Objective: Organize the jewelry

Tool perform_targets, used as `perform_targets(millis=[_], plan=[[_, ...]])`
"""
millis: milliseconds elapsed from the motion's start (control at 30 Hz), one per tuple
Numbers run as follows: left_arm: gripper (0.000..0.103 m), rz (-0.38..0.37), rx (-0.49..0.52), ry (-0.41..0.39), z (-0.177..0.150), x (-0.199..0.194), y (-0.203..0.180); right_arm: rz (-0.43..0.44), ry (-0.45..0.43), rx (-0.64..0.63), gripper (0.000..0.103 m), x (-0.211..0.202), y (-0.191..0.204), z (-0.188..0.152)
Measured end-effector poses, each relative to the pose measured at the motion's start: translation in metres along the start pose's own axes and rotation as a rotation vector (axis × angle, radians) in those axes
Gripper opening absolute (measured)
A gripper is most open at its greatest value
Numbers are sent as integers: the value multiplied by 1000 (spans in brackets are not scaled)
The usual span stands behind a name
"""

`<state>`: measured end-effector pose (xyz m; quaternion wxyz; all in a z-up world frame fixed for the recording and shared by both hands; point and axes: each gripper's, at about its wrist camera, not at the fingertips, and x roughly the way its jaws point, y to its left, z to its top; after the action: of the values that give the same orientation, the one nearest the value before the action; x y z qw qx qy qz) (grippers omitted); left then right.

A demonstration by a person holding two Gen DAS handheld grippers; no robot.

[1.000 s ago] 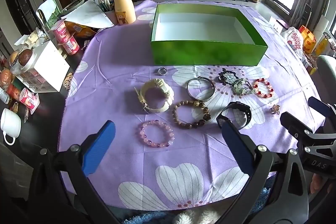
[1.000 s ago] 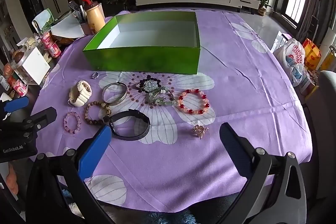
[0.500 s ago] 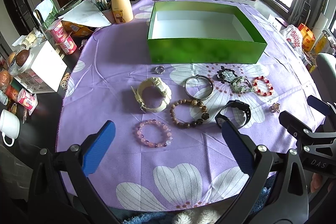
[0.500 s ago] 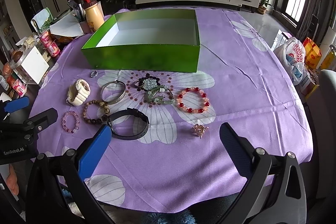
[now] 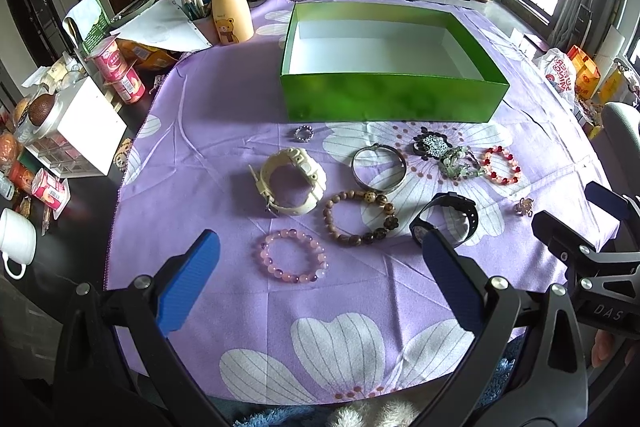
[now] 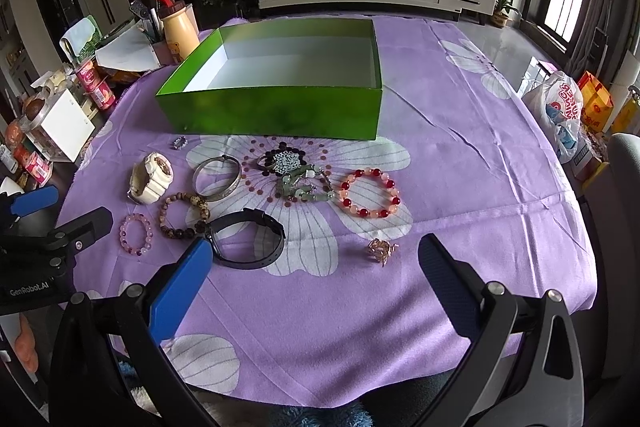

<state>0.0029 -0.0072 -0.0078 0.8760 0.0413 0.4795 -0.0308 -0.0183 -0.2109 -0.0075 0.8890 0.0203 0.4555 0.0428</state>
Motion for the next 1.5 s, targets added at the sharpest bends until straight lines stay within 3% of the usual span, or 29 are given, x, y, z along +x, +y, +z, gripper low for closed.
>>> perform_targets(millis=[1500], plan=[[101,-15,-4,-4,-3,2,-2,15,5,4,102,2,-2,0]])
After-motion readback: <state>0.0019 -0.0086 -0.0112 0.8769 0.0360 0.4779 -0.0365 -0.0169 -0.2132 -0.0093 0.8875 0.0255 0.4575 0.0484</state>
